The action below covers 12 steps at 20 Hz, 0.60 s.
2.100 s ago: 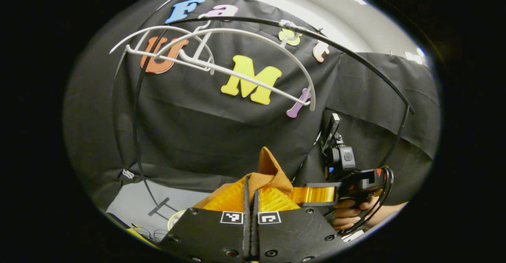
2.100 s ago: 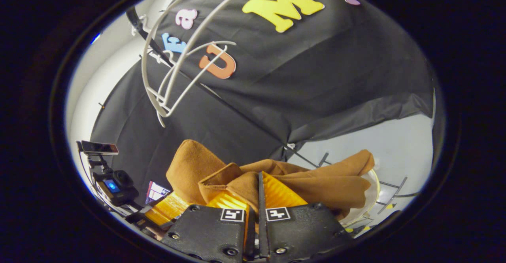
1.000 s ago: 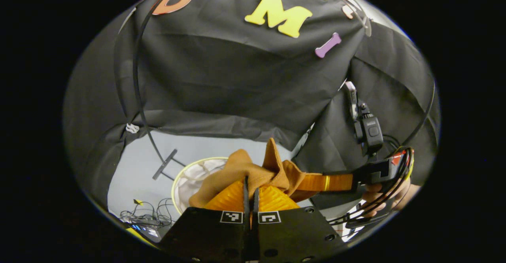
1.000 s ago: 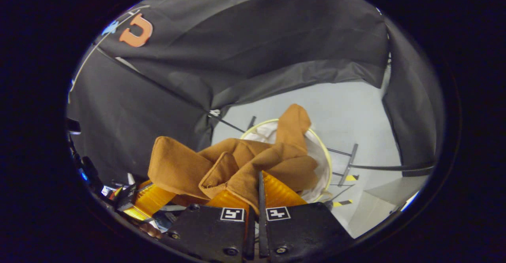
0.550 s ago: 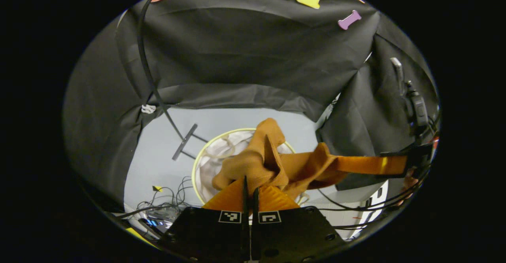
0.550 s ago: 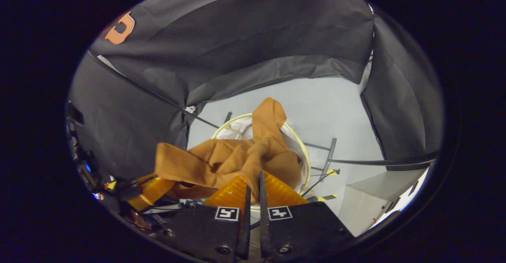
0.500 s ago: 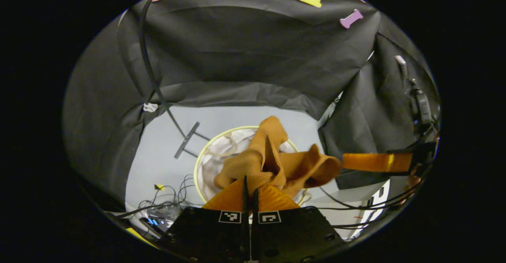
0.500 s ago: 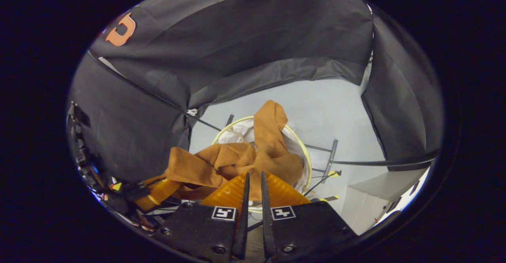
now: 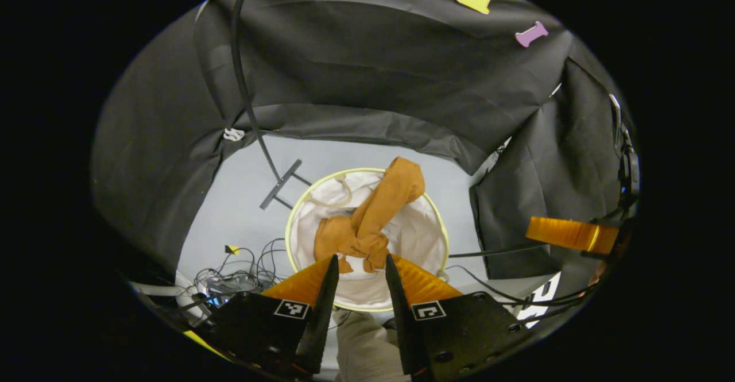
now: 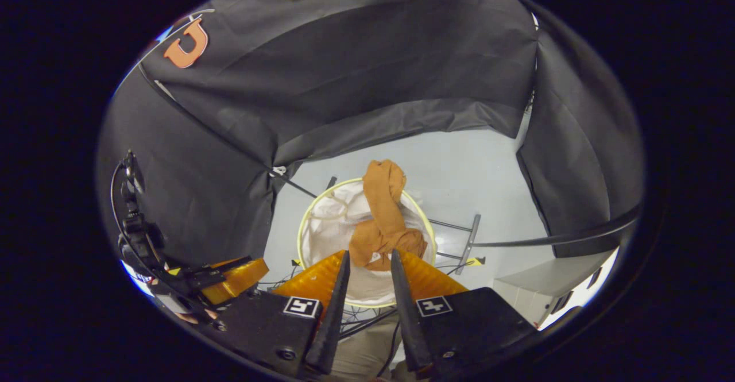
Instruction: Grasp the clothes on the hanger with both hands and then place them into the laundry hamper below.
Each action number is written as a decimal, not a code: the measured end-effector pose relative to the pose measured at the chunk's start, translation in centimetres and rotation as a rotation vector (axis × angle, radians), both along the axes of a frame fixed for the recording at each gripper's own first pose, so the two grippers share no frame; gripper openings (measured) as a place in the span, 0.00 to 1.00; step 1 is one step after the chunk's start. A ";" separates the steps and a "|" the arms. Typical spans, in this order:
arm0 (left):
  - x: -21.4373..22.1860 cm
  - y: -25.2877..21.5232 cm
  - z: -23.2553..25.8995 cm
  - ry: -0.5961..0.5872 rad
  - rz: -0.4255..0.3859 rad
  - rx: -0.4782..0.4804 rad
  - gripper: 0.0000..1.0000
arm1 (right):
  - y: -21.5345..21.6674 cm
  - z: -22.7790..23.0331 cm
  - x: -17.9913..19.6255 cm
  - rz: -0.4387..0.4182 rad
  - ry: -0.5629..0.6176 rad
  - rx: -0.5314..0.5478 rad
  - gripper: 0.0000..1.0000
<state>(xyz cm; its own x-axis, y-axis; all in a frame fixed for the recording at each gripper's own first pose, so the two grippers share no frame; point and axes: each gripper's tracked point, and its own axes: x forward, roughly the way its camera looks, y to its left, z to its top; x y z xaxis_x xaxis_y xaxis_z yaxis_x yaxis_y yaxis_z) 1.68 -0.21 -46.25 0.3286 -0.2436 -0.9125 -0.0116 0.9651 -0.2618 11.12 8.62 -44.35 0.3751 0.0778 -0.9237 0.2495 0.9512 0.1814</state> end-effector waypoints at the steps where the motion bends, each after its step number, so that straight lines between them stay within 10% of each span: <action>1: -0.4 0.0 0.3 -0.003 0.009 0.003 0.52 | -0.1 0.0 -0.4 -0.001 0.002 -0.002 0.51; 3: -1.3 -0.2 0.6 -0.004 0.024 0.014 0.81 | -0.4 0.2 -0.8 -0.002 0.002 -0.001 0.59; 4: -1.8 -0.5 0.8 -0.005 0.027 0.019 0.66 | -0.6 0.3 -1.0 -0.003 -0.001 -0.003 0.61; 5: -2.2 -0.6 1.0 -0.007 0.030 0.028 0.93 | -1.0 0.6 -1.6 -0.002 -0.005 -0.004 0.63; 12: -4.6 -0.4 3.1 -0.012 0.063 0.090 1.00 | -3.3 3.5 -3.3 0.022 -0.050 -0.074 0.77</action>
